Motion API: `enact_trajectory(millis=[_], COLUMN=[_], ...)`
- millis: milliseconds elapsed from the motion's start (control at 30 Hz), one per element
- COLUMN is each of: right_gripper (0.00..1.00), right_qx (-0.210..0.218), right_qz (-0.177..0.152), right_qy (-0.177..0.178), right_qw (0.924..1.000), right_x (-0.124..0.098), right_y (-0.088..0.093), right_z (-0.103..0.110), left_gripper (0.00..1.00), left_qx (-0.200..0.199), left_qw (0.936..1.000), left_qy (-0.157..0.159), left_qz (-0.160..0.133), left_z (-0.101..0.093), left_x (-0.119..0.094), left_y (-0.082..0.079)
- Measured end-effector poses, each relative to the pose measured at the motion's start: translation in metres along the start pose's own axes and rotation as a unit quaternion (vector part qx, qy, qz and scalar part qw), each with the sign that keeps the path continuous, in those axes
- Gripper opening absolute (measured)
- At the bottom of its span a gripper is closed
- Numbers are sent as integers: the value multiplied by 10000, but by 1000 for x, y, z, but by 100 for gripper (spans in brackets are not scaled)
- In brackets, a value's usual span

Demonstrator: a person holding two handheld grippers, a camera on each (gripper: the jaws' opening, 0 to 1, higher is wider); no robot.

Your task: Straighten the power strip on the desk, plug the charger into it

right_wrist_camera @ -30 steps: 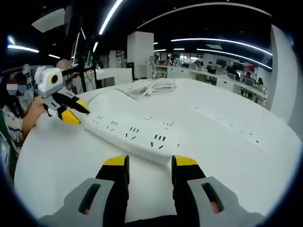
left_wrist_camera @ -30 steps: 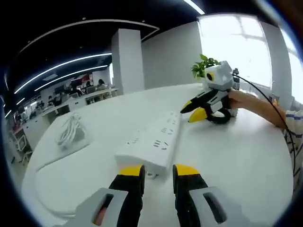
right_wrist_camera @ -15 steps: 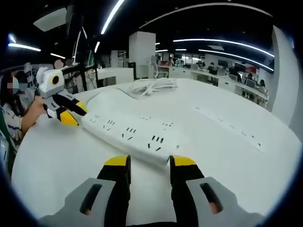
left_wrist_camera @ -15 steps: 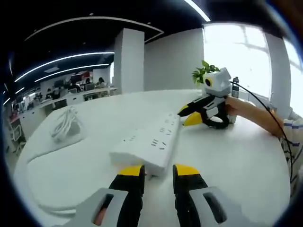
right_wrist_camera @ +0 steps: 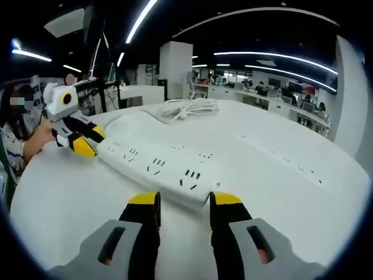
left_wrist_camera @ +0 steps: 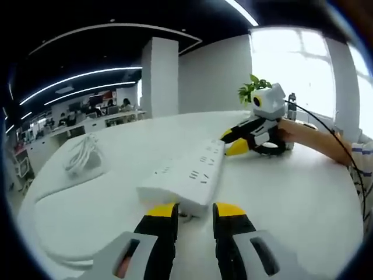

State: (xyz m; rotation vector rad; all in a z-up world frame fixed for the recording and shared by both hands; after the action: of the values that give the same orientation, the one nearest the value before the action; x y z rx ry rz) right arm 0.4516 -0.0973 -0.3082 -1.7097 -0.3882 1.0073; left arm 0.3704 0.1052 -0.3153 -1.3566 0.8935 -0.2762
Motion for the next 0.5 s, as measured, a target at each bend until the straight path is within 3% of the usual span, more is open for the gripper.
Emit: enact_trajectory(millis=[200, 500], right_gripper=[32, 30], right_qx=[-14, 23], right_qz=[-8, -30], right_qy=[24, -32], right_qw=[10000, 10000], right_x=[0, 0], right_y=[0, 0], right_z=[0, 6], left_gripper=[24, 28], left_qx=[-50, -70], left_qw=[9998, 9995], left_qy=[-62, -192], left_qz=[-205, -223], left_z=[2, 7], left_x=[-1, -1], left_y=[-3, -3])
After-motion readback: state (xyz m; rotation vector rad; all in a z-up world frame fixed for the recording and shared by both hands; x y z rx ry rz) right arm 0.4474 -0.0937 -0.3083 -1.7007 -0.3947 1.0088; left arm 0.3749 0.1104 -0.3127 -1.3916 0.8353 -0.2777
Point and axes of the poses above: the point that each gripper's makers call its tool centre point, and the gripper's own axes: x roughly forward along the fingers, z roughly to its left, y roughly out of its underside, the point moved 3 cm from there along -x, roughly backward along the fingers, and after that the axes turned 1 degree about y, right-handed, at the moved point
